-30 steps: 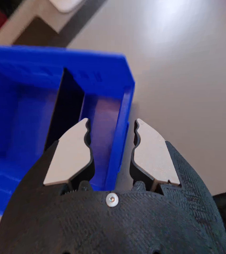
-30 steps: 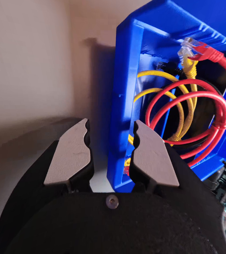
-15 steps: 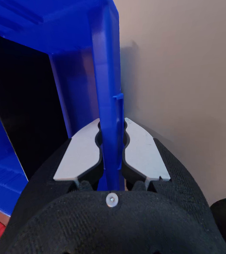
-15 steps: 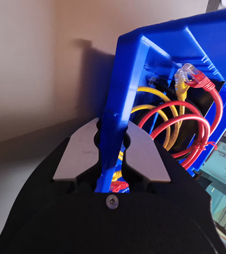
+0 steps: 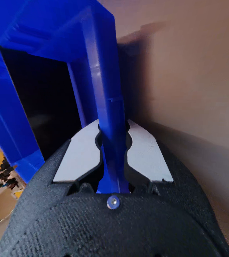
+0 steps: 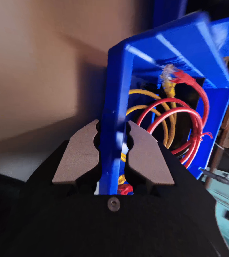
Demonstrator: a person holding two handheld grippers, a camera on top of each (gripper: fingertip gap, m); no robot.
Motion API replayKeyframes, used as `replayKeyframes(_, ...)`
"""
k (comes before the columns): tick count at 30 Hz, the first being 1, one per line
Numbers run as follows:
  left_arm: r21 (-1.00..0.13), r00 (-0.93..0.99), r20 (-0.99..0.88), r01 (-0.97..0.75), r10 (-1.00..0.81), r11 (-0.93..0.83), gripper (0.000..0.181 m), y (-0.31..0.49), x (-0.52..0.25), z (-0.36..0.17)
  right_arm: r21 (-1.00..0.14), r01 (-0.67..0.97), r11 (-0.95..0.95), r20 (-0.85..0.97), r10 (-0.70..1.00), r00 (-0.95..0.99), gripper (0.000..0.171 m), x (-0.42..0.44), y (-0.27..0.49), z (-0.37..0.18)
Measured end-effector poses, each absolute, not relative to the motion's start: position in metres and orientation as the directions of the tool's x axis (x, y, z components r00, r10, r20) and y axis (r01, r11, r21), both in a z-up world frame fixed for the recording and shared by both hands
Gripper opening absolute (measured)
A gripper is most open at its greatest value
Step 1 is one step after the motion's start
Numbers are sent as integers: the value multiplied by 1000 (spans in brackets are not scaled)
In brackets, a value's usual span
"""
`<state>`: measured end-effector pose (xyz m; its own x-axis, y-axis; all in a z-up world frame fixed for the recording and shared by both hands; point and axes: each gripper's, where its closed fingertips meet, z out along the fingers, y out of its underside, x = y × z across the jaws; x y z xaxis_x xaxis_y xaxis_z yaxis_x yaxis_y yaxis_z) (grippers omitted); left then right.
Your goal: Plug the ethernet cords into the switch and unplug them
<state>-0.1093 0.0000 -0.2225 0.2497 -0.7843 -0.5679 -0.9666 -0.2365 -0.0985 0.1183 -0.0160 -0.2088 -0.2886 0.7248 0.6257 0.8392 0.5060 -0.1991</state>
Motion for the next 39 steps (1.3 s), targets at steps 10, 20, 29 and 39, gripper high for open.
replayKeyframes(10, -759, 681, -274, -586, -679, -282, 44, -44, -34, -164, -937, 331, -113, 165, 693, 702, 54, 226, 10, -120)
replayKeyframes(20, -893, 834, 87, -178, -546, -414, 59, -2, 65, -181, -919, 181, -351, -68, 593, 803, 38, 215, 50, -164)
replayKeyframes(29, -915, 889, 73, -120, -452, -384, 37, 22, 68, -177, -945, 167, -280, 2, 508, 861, 12, 233, 62, -160)
replayKeyframes(39, -977, 913, -123, -180, -390, -112, 26, 1, 45, -68, -995, 96, -14, 73, 542, 837, 17, 213, 27, -59)
